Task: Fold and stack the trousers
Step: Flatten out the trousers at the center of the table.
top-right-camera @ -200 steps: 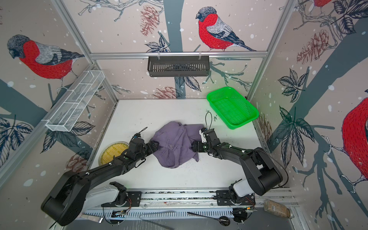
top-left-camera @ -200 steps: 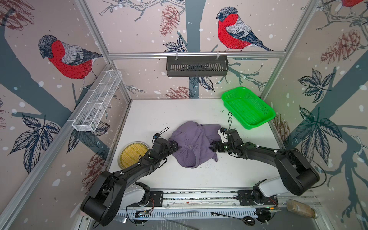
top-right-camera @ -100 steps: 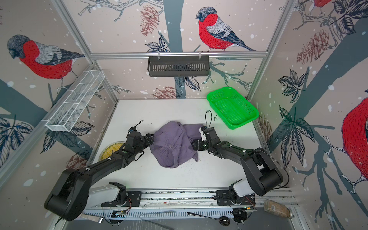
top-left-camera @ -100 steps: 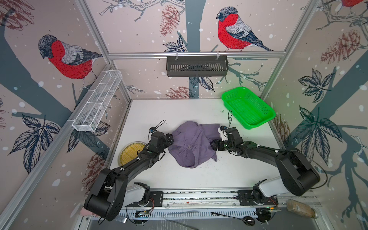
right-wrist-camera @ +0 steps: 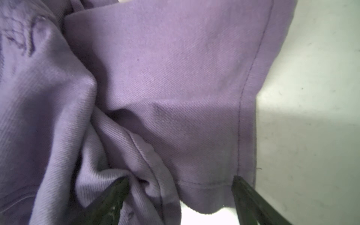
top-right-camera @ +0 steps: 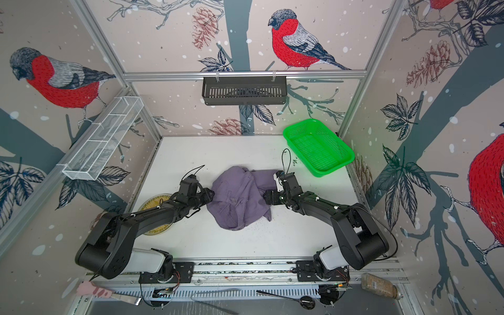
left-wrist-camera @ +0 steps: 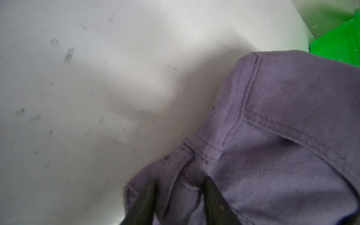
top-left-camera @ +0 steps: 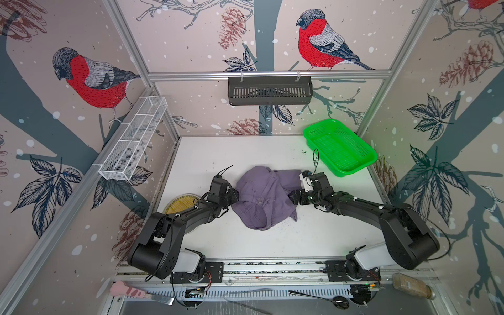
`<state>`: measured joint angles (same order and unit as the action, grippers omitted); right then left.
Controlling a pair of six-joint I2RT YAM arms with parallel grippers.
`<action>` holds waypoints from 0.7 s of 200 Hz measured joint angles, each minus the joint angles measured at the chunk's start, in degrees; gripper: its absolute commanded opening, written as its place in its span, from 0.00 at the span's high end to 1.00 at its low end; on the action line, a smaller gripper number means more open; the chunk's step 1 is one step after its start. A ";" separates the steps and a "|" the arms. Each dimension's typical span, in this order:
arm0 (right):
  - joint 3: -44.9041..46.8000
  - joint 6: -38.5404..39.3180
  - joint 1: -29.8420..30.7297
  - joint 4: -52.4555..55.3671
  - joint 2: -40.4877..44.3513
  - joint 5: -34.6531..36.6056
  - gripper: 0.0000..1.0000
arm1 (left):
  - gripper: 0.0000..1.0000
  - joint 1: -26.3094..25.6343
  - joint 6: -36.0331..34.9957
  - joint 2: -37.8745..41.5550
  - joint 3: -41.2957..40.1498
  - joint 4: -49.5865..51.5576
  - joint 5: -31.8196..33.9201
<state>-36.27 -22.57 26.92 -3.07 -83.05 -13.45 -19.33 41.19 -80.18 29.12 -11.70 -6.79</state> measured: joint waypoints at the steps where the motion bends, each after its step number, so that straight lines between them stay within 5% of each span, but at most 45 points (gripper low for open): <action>1: -0.02 0.00 -0.02 0.02 0.00 0.02 0.12 | 0.76 0.00 -0.07 0.02 0.07 0.00 -0.04; 29: -1.46 0.74 -0.98 1.62 0.59 0.42 0.12 | 1.00 0.00 -1.66 1.29 1.86 1.99 -0.31; 80: -8.50 5.29 -6.49 4.22 -0.79 4.44 0.12 | 1.00 0.37 -5.62 6.91 7.89 9.29 1.81; 140: -18.82 9.25 -7.61 4.55 -14.58 1.68 0.14 | 1.00 0.85 -10.19 13.31 11.93 15.41 6.10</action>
<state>-55.09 -13.32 19.31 1.48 -97.62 -11.77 -18.48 31.00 -66.87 41.06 3.70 -0.69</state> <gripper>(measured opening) 0.863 0.088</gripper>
